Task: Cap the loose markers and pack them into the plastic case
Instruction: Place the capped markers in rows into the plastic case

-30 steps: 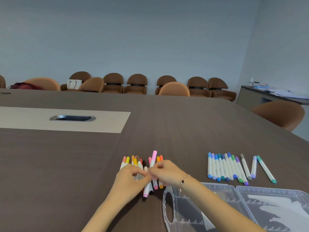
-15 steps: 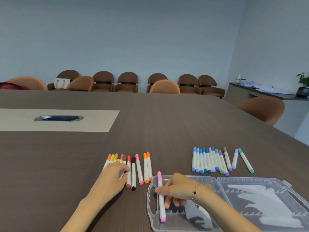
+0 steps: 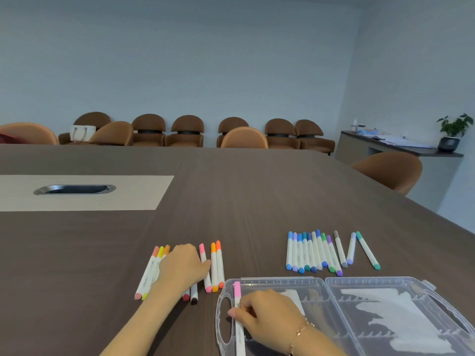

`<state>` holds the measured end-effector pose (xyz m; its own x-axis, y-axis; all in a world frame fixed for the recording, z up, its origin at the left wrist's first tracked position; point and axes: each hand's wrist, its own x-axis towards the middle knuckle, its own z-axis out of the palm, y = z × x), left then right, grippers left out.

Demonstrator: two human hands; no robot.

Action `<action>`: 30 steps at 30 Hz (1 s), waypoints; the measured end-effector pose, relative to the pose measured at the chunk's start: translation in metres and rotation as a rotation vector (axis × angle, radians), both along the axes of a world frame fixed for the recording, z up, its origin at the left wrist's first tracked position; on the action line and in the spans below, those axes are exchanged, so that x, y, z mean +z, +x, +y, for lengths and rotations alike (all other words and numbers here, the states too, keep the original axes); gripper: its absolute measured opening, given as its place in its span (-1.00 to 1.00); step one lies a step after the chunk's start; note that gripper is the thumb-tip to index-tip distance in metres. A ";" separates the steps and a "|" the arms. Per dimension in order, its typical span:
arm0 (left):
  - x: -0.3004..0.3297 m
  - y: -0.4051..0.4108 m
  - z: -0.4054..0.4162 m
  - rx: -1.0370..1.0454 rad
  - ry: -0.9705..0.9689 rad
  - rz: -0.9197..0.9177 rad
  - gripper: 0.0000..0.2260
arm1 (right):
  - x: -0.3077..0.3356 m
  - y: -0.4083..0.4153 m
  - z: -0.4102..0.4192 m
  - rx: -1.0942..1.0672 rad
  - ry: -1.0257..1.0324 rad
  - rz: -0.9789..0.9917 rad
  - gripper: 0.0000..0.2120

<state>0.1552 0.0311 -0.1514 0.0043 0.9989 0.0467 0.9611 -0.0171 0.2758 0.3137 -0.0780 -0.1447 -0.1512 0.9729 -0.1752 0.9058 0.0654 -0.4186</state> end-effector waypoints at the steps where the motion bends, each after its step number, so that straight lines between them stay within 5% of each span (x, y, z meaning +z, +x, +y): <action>1: -0.001 0.003 0.002 0.003 0.003 0.046 -0.73 | -0.001 0.001 -0.001 0.001 0.001 0.000 -0.62; 7: 0.000 0.009 0.003 0.042 -0.035 0.038 -0.72 | 0.000 0.003 -0.004 0.081 0.029 -0.041 -0.65; 13: 0.017 -0.010 0.010 -0.007 -0.157 -0.392 -0.64 | 0.000 0.008 -0.003 0.125 0.003 -0.009 -0.65; 20: 0.044 0.001 -0.031 -0.201 -0.336 -0.478 -0.66 | 0.023 0.028 0.023 -0.320 0.182 0.617 -0.61; 30: 0.039 0.031 -0.055 -0.323 -0.345 -0.524 -0.66 | 0.026 0.025 0.020 -0.320 -0.053 0.660 -0.64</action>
